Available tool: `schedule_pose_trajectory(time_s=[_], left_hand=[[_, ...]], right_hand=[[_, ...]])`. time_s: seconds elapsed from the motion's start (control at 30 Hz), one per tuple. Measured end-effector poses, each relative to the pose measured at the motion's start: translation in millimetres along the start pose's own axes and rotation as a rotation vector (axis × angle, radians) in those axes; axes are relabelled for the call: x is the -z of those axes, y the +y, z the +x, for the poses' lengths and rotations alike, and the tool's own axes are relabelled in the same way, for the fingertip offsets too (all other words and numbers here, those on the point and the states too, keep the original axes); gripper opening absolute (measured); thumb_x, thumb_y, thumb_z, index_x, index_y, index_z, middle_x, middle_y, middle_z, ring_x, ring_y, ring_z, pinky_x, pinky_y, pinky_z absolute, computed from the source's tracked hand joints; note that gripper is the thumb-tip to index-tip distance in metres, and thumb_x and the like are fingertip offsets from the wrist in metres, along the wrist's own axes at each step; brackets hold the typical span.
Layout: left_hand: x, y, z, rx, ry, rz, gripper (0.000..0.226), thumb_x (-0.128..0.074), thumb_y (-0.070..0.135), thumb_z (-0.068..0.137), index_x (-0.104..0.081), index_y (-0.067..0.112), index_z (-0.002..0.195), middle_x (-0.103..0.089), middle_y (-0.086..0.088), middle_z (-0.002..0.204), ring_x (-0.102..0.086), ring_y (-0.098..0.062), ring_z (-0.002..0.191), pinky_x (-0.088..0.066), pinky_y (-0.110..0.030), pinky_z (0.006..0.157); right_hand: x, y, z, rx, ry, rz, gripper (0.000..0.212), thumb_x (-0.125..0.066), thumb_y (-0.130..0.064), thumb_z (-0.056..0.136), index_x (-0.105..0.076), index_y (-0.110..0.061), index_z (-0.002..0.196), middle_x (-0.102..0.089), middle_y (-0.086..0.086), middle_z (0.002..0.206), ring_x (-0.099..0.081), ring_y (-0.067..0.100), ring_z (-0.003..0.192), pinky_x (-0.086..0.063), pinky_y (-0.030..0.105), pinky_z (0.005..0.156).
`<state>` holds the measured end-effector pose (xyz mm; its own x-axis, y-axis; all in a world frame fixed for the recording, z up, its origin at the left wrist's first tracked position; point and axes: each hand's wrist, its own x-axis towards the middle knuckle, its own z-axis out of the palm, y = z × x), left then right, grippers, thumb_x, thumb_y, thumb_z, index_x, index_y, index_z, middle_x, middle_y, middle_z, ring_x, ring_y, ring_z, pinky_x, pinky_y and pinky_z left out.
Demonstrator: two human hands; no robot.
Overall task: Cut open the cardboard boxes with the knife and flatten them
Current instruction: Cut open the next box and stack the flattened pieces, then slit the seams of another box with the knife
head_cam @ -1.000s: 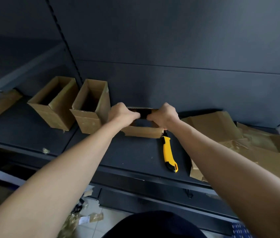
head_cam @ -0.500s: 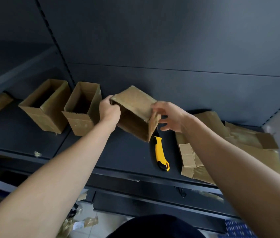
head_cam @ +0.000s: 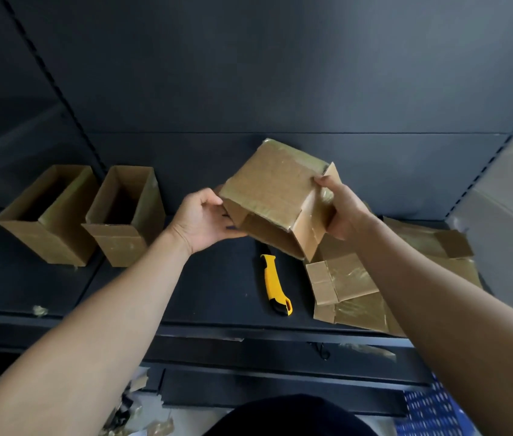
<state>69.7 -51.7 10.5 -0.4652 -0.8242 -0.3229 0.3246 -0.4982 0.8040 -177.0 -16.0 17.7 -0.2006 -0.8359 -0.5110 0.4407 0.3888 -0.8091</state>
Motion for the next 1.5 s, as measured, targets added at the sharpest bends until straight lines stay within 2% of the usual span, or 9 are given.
schedule_pose_trajectory(time_s=[0.17,0.4,0.57,0.73,0.87,0.97,1.07,1.2,1.5], left_hand=[[-20.7,-8.1,11.8,0.196,-0.004,0.299,0.045,-0.06,0.059,0.077,-0.066,0.023,0.104,-0.067,-0.007,0.102,-0.062,-0.027,0.101,-0.048,-0.053,0.094],[-48.9,-35.2,37.1,0.086,0.239,0.76,0.09,-0.083,0.029,0.072,-0.029,0.017,0.144,-0.052,-0.001,0.132,-0.055,-0.023,0.115,-0.046,-0.041,0.1],[-49.4,-52.3,55.4,0.12,0.308,0.777,0.085,-0.086,0.034,0.059,-0.049,0.01,0.132,-0.06,-0.007,0.126,-0.06,-0.024,0.109,-0.049,-0.038,0.094],[-68.9,-64.0,63.8,0.121,0.283,0.747,0.078,-0.071,0.025,0.085,-0.028,0.006,0.147,-0.038,-0.013,0.147,-0.041,-0.029,0.132,-0.035,-0.042,0.109],[-86.8,-76.5,59.3,0.243,0.203,0.709,0.073,-0.069,0.022,0.087,-0.029,0.0,0.144,-0.044,-0.02,0.141,-0.056,-0.03,0.118,-0.047,-0.038,0.097],[-98.3,-94.1,63.3,0.227,0.149,0.72,0.075,-0.066,0.01,0.089,-0.021,0.0,0.148,-0.046,-0.021,0.139,-0.054,-0.03,0.121,-0.047,-0.034,0.098],[-103.4,-105.9,70.5,0.233,0.125,0.875,0.073,-0.069,0.014,0.087,-0.029,0.006,0.147,-0.043,-0.016,0.144,-0.045,-0.027,0.13,-0.038,-0.041,0.109],[-101.2,-107.1,78.5,0.157,0.16,0.94,0.053,-0.068,0.012,0.087,-0.047,0.008,0.136,-0.049,-0.011,0.137,-0.049,-0.026,0.125,-0.041,-0.043,0.106],[-49.2,-41.6,47.4,-0.263,0.474,1.213,0.024,-0.055,0.006,0.091,-0.063,0.014,0.112,-0.059,-0.003,0.119,-0.057,-0.019,0.106,-0.044,-0.024,0.081]], right_hand=[[26.5,-0.6,-4.4,-0.042,-0.071,-0.017,0.051,-0.064,-0.034,0.083,-0.049,-0.011,0.127,-0.059,0.011,0.11,-0.059,0.029,0.099,-0.05,0.044,0.079],[46.4,-5.2,-14.4,-0.036,0.016,-0.179,0.046,-0.077,-0.029,0.079,-0.063,-0.008,0.117,-0.071,0.012,0.106,-0.069,0.028,0.093,-0.056,0.043,0.074],[65.9,-3.9,-9.4,-0.022,0.277,-0.204,0.045,-0.083,-0.019,0.072,-0.064,-0.003,0.11,-0.07,0.011,0.105,-0.067,0.028,0.093,-0.054,0.044,0.083],[86.8,-0.5,-8.5,0.022,0.505,-0.052,0.029,-0.067,-0.013,0.088,-0.06,-0.007,0.115,-0.055,0.0,0.082,-0.054,0.017,0.082,-0.042,0.03,0.079],[103.9,13.0,-3.2,-0.086,0.545,-0.013,0.031,-0.06,-0.002,0.088,-0.056,-0.004,0.119,-0.06,0.011,0.111,-0.056,0.023,0.091,-0.047,0.037,0.082],[115.4,30.0,5.0,-0.113,0.48,-0.267,0.046,-0.056,0.006,0.086,-0.049,0.002,0.131,-0.057,0.015,0.121,-0.056,0.016,0.072,-0.05,0.027,0.061],[118.6,34.4,6.0,-0.166,0.648,-0.426,0.07,-0.068,-0.005,0.08,-0.033,-0.004,0.141,-0.044,0.011,0.133,-0.053,0.024,0.107,-0.05,0.035,0.087],[106.2,14.9,-3.7,-0.091,0.957,-0.734,0.06,-0.063,-0.014,0.086,-0.034,-0.011,0.138,-0.033,0.011,0.14,-0.034,0.03,0.128,-0.029,0.04,0.104],[-8.0,14.3,11.1,0.426,0.423,-1.075,0.031,-0.053,-0.014,0.088,-0.061,-0.019,0.117,-0.059,0.007,0.125,-0.049,0.028,0.121,-0.033,0.037,0.102]])
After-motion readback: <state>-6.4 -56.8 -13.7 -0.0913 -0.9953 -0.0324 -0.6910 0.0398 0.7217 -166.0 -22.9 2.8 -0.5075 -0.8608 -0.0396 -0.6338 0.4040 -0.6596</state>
